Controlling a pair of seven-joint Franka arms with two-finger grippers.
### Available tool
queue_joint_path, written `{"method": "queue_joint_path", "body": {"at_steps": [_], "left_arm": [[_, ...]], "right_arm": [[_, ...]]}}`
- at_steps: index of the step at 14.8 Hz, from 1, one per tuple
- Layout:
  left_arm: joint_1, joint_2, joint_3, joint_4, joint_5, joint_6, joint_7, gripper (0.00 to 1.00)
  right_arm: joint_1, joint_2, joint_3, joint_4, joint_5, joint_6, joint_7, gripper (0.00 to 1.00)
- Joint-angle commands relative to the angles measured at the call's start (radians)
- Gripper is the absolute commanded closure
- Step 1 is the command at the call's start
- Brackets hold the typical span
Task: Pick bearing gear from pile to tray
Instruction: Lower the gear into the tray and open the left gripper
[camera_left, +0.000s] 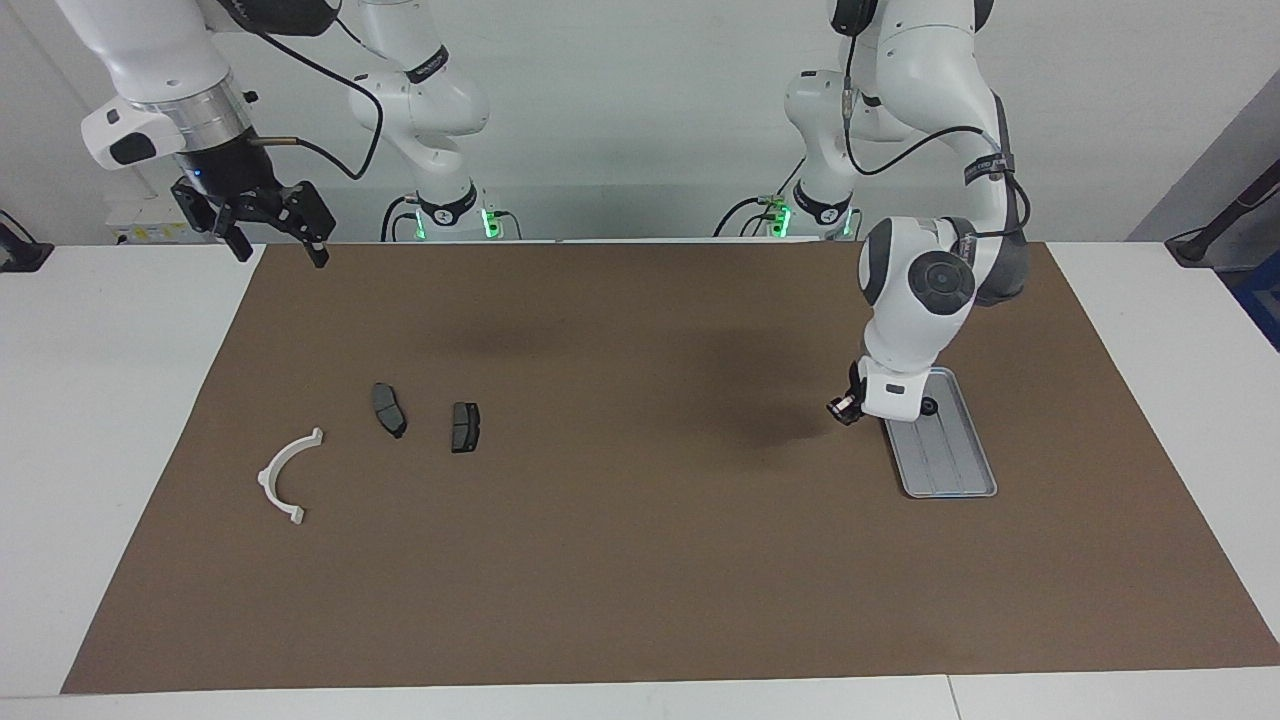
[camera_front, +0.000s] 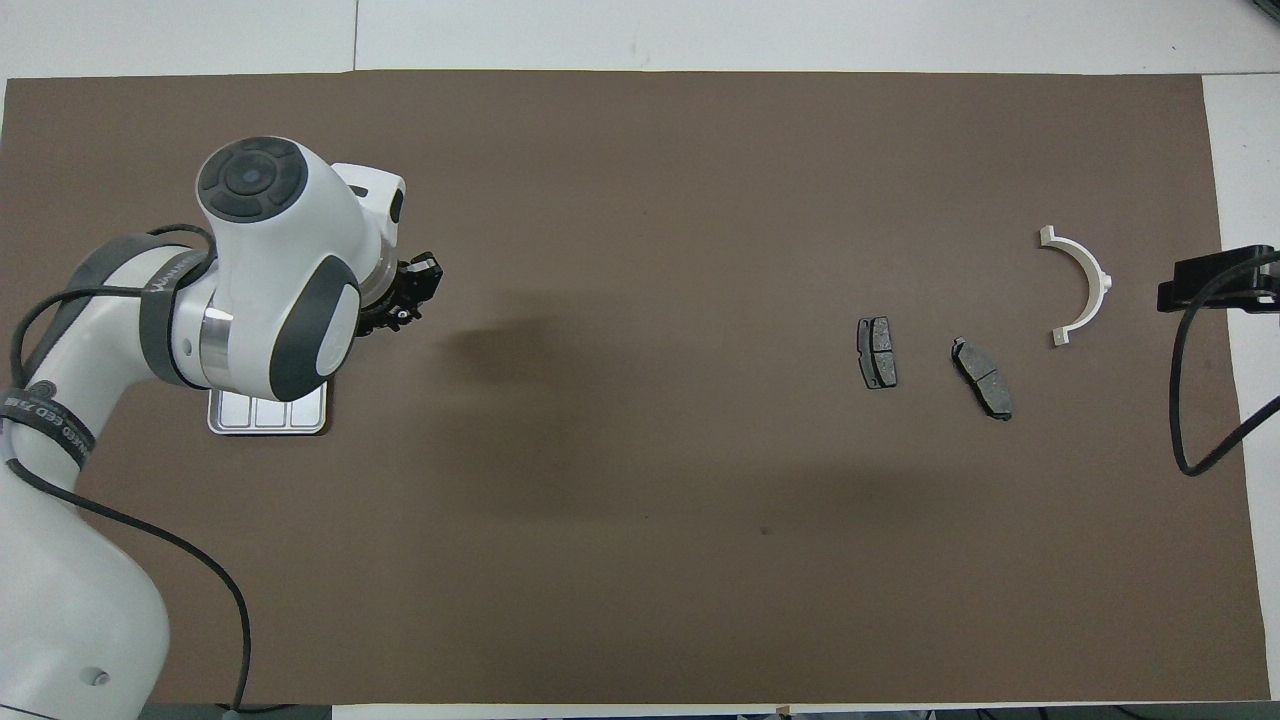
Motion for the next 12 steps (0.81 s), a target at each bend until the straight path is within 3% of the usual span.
{"method": "queue_joint_path", "body": {"at_steps": [1, 7, 12], "left_arm": [[0.09, -0.035, -0.013, -0.036, 0.015, 0.027, 0.116, 1.0], [0.196, -0.048, -0.013, -0.185, 0.015, 0.298, 0.235, 1.0], [0.211, -0.035, -0.013, -0.194, 0.015, 0.335, 0.255, 1.0]], "right_arm": [[-0.013, -0.008, 0.012, -0.007, -0.006, -0.015, -0.016, 0.0], [-0.011, -0.008, 0.013, -0.008, -0.006, -0.002, -0.013, 0.0], [-0.011, -0.007, 0.013, -0.01, -0.006, -0.005, -0.014, 0.0]]}}
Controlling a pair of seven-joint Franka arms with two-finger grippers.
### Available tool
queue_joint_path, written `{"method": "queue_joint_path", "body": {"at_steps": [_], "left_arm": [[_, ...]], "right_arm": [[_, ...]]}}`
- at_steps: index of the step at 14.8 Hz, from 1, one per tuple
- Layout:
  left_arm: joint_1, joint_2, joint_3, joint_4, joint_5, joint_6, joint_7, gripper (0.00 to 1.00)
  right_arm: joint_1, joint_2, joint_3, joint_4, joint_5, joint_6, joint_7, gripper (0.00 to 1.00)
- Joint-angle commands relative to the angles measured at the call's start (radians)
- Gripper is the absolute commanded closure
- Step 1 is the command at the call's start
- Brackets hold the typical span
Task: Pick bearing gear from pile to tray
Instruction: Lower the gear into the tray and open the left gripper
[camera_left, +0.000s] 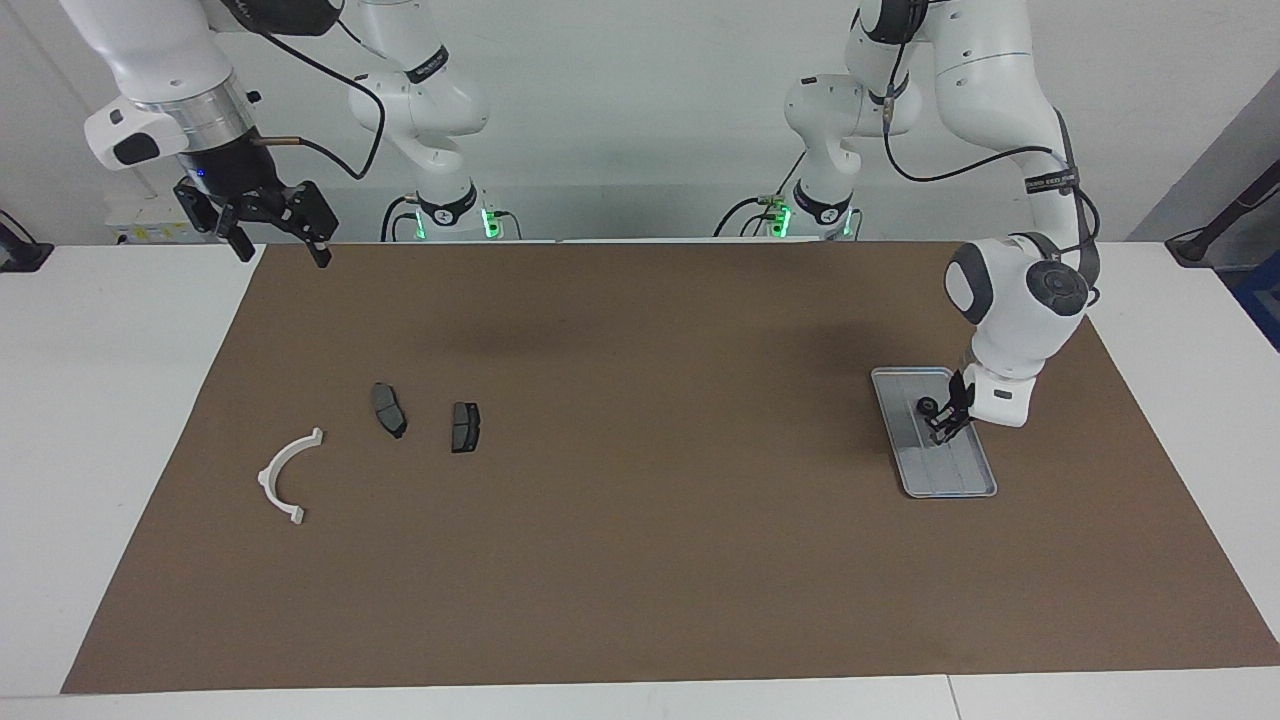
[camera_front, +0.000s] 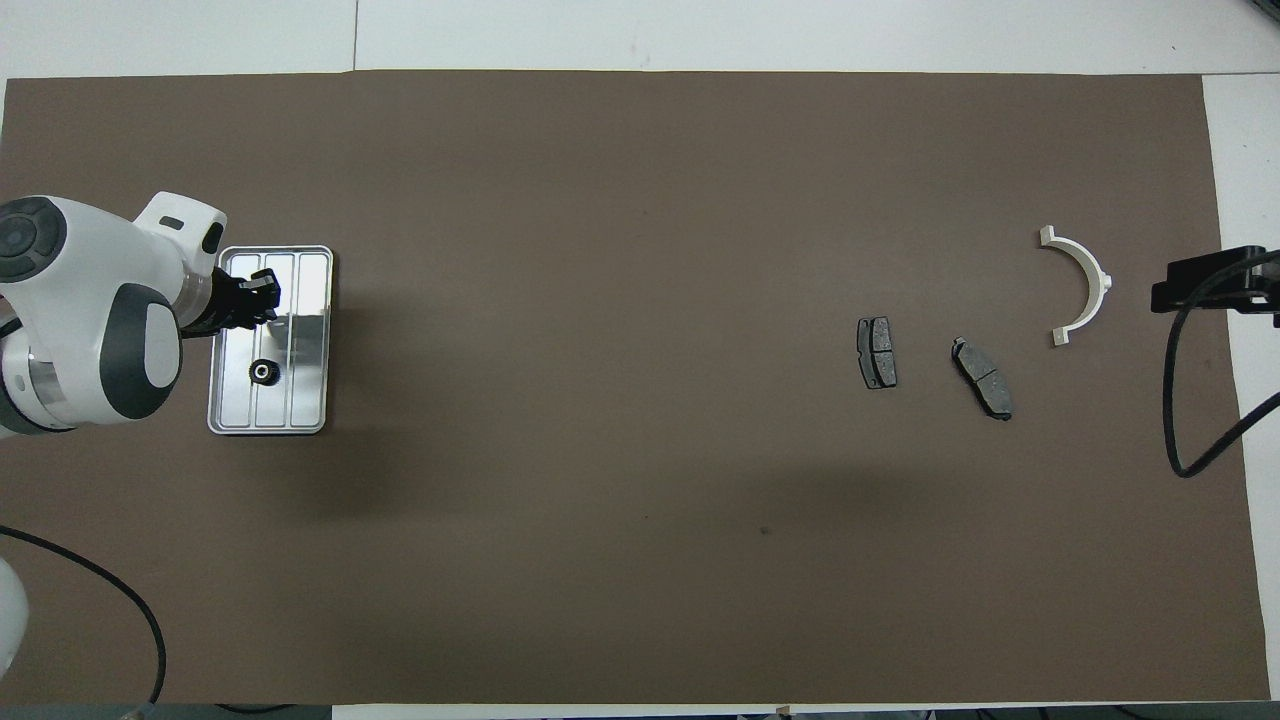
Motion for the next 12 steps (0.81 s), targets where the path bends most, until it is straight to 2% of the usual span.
{"method": "queue_joint_path", "body": {"at_steps": [1, 5, 6, 8, 9, 10, 11, 12], "left_arm": [[0.011, -0.028, -0.01, -0.055, 0.014, 0.06, 0.013, 1.0], [0.013, -0.025, -0.01, -0.095, 0.014, 0.134, 0.011, 1.0], [0.013, -0.025, -0.01, -0.097, 0.014, 0.134, 0.011, 0.91], [0.013, -0.027, -0.01, -0.097, 0.014, 0.132, 0.011, 0.55], [0.013, -0.025, -0.01, -0.097, 0.014, 0.131, 0.011, 0.46], [0.013, -0.025, -0.01, -0.097, 0.014, 0.131, 0.011, 0.25], [0.013, -0.025, -0.01, -0.094, 0.014, 0.128, 0.011, 0.07], [0.011, -0.025, -0.01, -0.088, 0.014, 0.117, 0.01, 0.01]], "right_arm": [[-0.011, -0.007, 0.011, -0.01, -0.006, -0.005, -0.013, 0.0], [-0.011, -0.004, 0.011, -0.01, -0.006, -0.004, -0.011, 0.0], [-0.01, -0.004, 0.011, -0.011, -0.006, -0.002, -0.011, 0.0], [0.001, -0.002, 0.011, -0.011, -0.006, -0.002, -0.01, 0.0], [0.001, -0.002, 0.011, -0.011, -0.006, -0.002, -0.01, 0.0], [0.001, -0.002, 0.011, -0.011, -0.006, -0.002, -0.008, 0.0], [0.001, 0.0, 0.011, -0.013, -0.006, -0.002, -0.005, 0.0], [0.001, 0.0, 0.011, -0.019, -0.006, -0.001, -0.005, 0.0]]}}
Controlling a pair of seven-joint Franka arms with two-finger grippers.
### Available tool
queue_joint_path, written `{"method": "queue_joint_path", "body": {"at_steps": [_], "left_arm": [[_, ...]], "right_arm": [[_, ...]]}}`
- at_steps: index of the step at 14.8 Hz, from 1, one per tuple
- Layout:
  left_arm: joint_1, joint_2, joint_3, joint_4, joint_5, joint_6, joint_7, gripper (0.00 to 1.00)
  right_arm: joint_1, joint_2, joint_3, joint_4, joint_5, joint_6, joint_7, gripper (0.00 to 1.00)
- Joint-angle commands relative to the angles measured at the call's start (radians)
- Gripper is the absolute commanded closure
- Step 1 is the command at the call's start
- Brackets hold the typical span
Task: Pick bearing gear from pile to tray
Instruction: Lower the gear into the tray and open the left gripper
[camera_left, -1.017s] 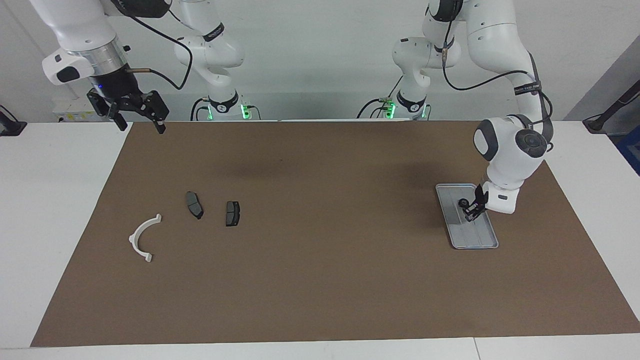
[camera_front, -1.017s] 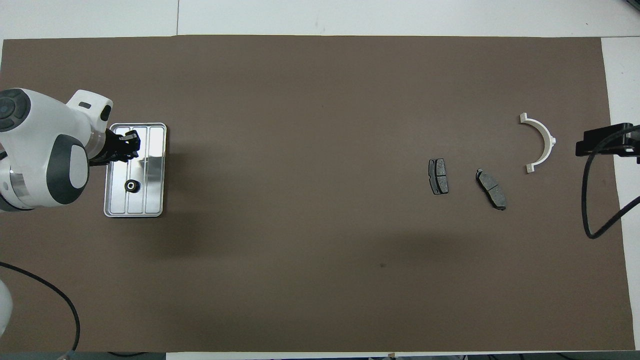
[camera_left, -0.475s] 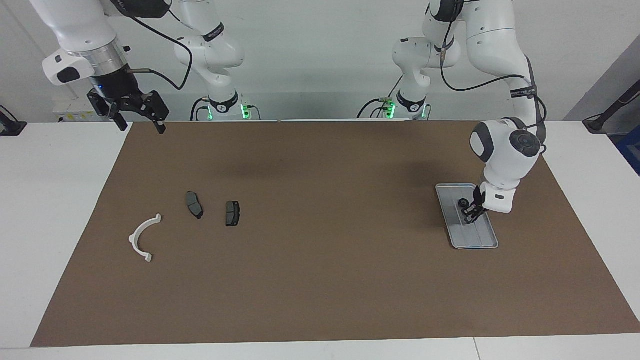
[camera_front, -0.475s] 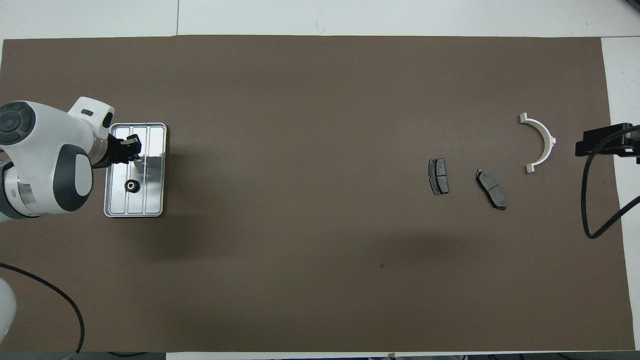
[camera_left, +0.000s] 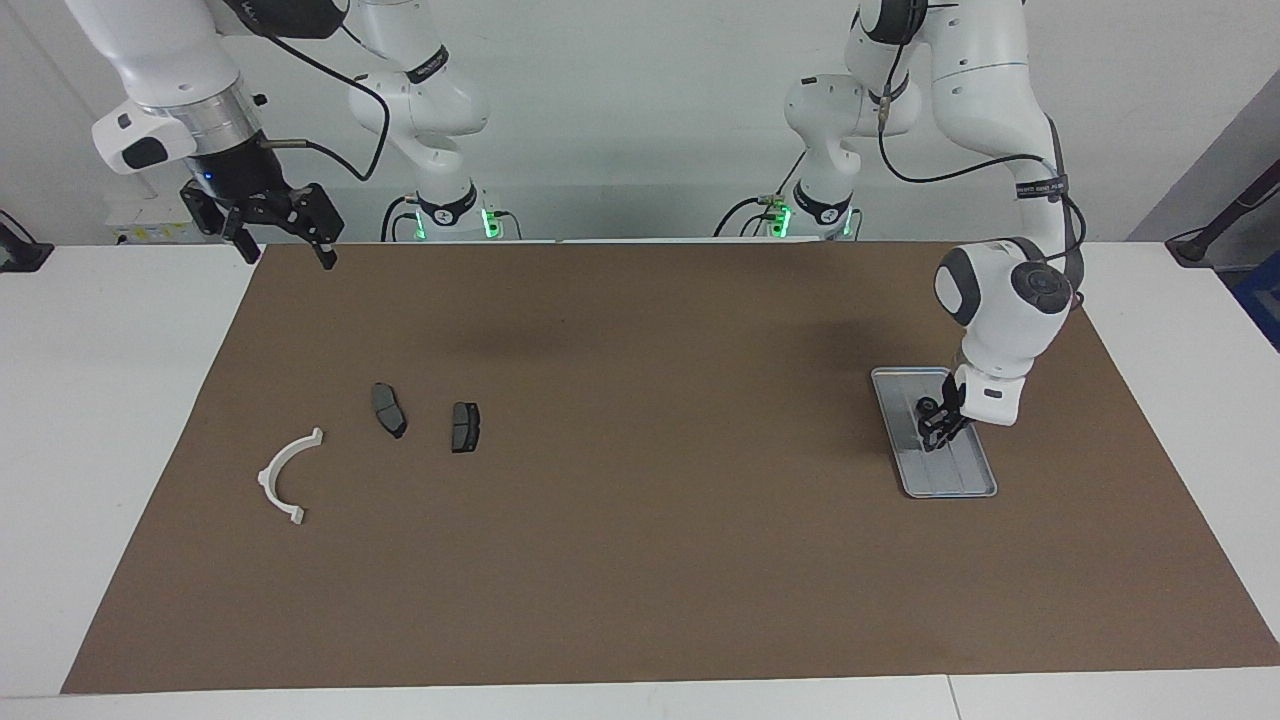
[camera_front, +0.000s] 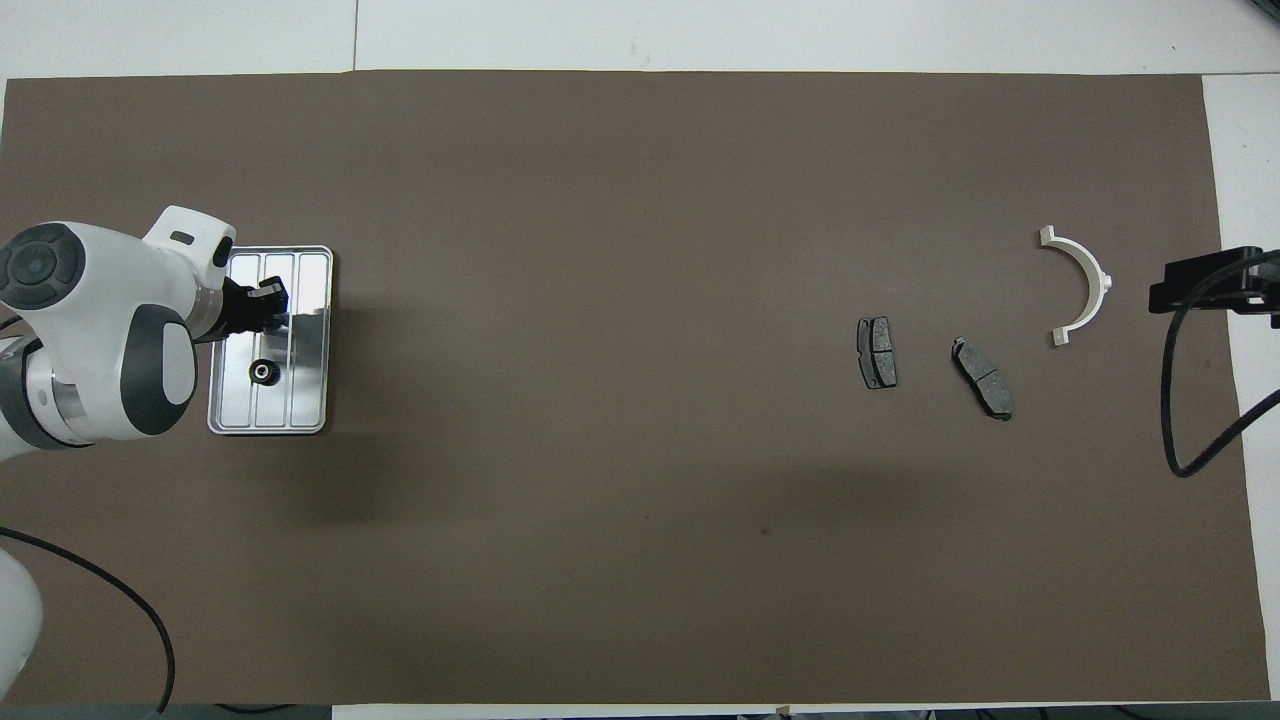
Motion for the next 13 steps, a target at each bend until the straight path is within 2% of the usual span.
{"method": "queue_joint_path", "body": {"at_steps": [1, 3, 9, 13], "left_arm": [[0.005, -0.028, -0.009, -0.018, 0.014, -0.004, 0.005, 0.0], [0.005, -0.044, -0.009, 0.009, 0.014, -0.07, 0.006, 0.0], [0.012, -0.16, -0.007, 0.087, 0.014, -0.314, 0.011, 0.0], [0.012, -0.176, -0.006, 0.248, 0.014, -0.558, 0.013, 0.0]], "right_arm": [[-0.004, -0.003, 0.006, -0.014, -0.006, 0.001, -0.007, 0.0], [-0.004, -0.002, 0.006, -0.013, -0.006, 0.001, -0.008, 0.0], [-0.004, 0.0, 0.006, -0.011, -0.006, 0.001, -0.014, 0.0], [-0.004, 0.0, 0.006, -0.011, -0.006, 0.001, -0.016, 0.0]]}}
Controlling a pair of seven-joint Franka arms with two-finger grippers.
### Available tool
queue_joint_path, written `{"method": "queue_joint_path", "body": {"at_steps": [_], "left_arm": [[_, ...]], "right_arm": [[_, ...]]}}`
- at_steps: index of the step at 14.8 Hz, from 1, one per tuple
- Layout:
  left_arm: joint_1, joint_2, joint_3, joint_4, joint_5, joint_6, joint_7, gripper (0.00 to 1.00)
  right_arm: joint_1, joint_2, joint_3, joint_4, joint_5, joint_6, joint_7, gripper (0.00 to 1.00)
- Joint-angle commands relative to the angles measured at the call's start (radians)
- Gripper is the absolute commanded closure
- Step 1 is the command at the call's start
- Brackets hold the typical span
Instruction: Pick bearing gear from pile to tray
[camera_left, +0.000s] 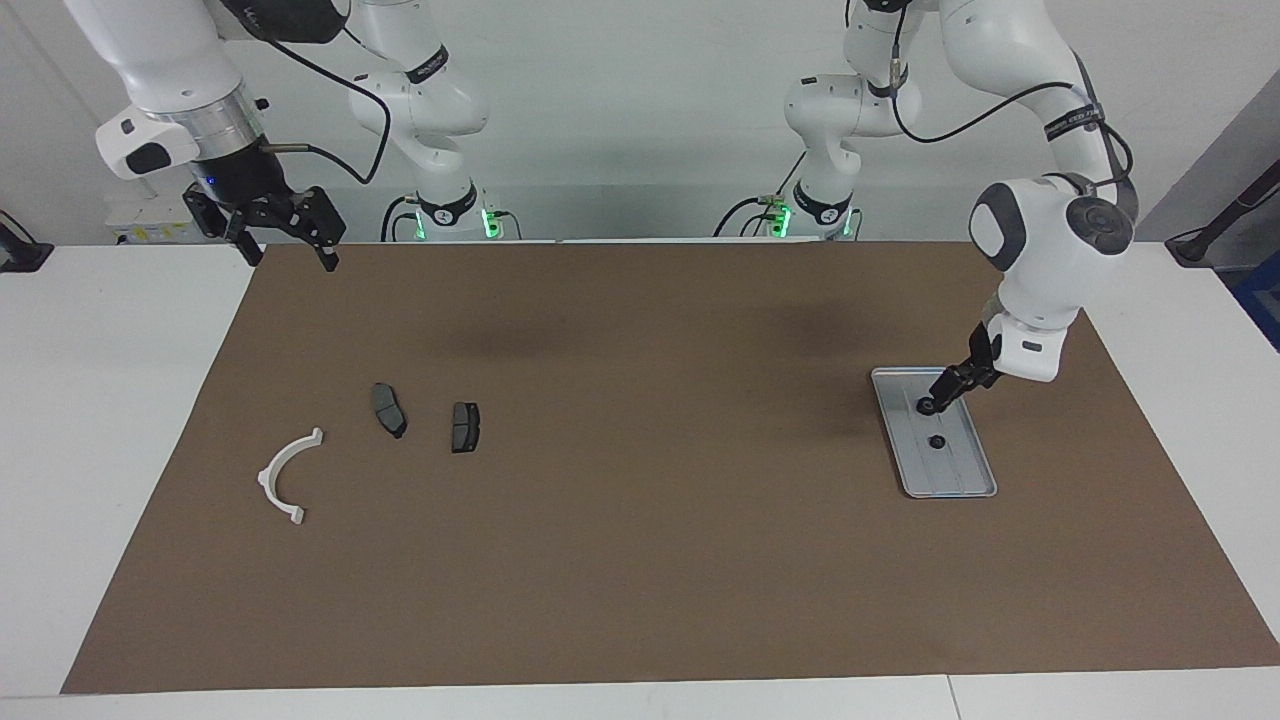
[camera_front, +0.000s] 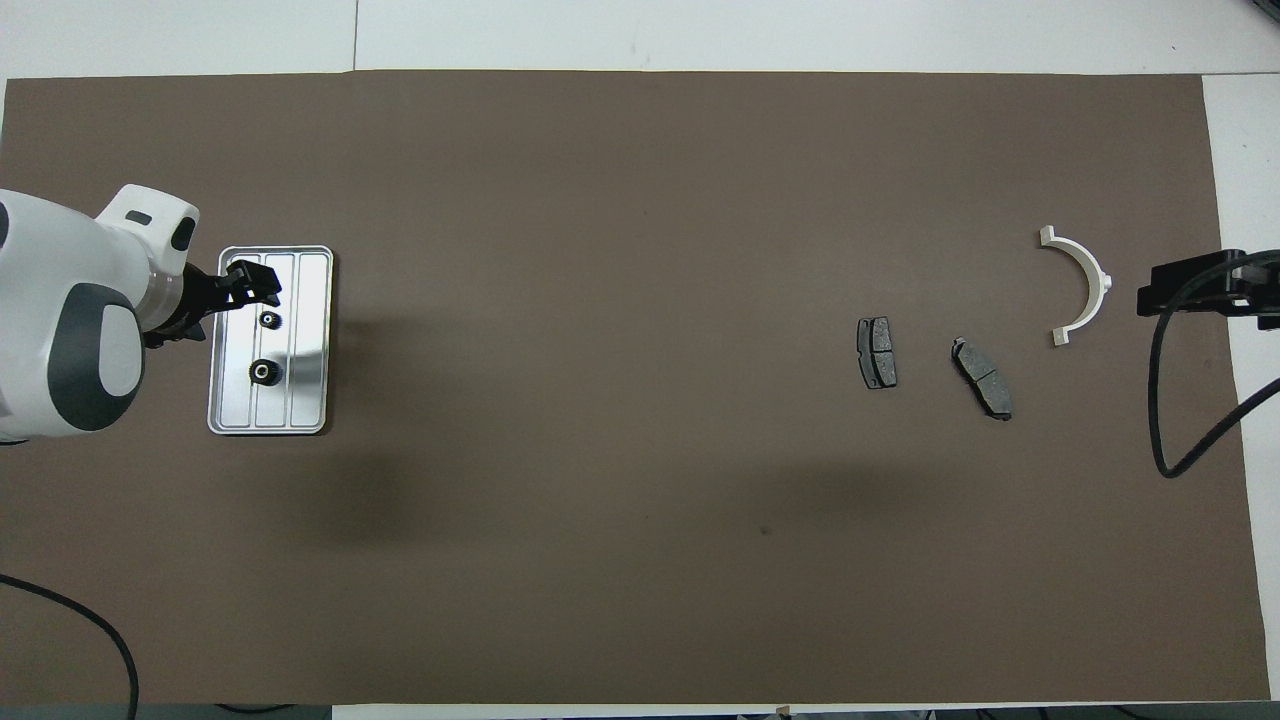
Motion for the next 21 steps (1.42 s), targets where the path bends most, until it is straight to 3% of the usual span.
{"method": "queue_joint_path", "body": {"at_steps": [1, 3, 6, 9, 16, 17, 21], "left_arm": [[0.011, 0.002, -0.006, 0.125, 0.015, -0.173, 0.013, 0.0], [0.009, -0.03, -0.006, 0.185, 0.015, -0.282, 0.013, 0.0], [0.011, -0.142, -0.006, 0.175, 0.011, -0.372, 0.014, 0.0], [0.035, -0.185, -0.006, 0.163, 0.011, -0.423, 0.042, 0.0], [0.017, -0.202, -0.018, 0.098, 0.011, -0.393, 0.046, 0.0], [0.018, -0.203, -0.02, 0.087, 0.011, -0.324, 0.052, 0.0], [0.129, -0.188, -0.11, 0.093, 0.004, -0.239, 0.107, 0.0]], "right_arm": [[-0.004, -0.002, 0.005, -0.006, -0.007, 0.001, -0.017, 0.0], [-0.004, -0.002, 0.005, -0.005, -0.007, -0.001, -0.017, 0.0], [-0.004, -0.002, 0.005, 0.003, -0.007, -0.01, -0.019, 0.0], [-0.004, -0.002, 0.005, 0.01, -0.007, -0.039, -0.024, 0.0], [-0.007, 0.001, 0.007, 0.041, -0.015, -0.065, -0.04, 0.0], [-0.008, 0.001, 0.007, 0.041, -0.014, -0.064, -0.042, 0.0], [-0.011, -0.001, 0.004, 0.04, -0.012, -0.061, -0.042, 0.0]]}}
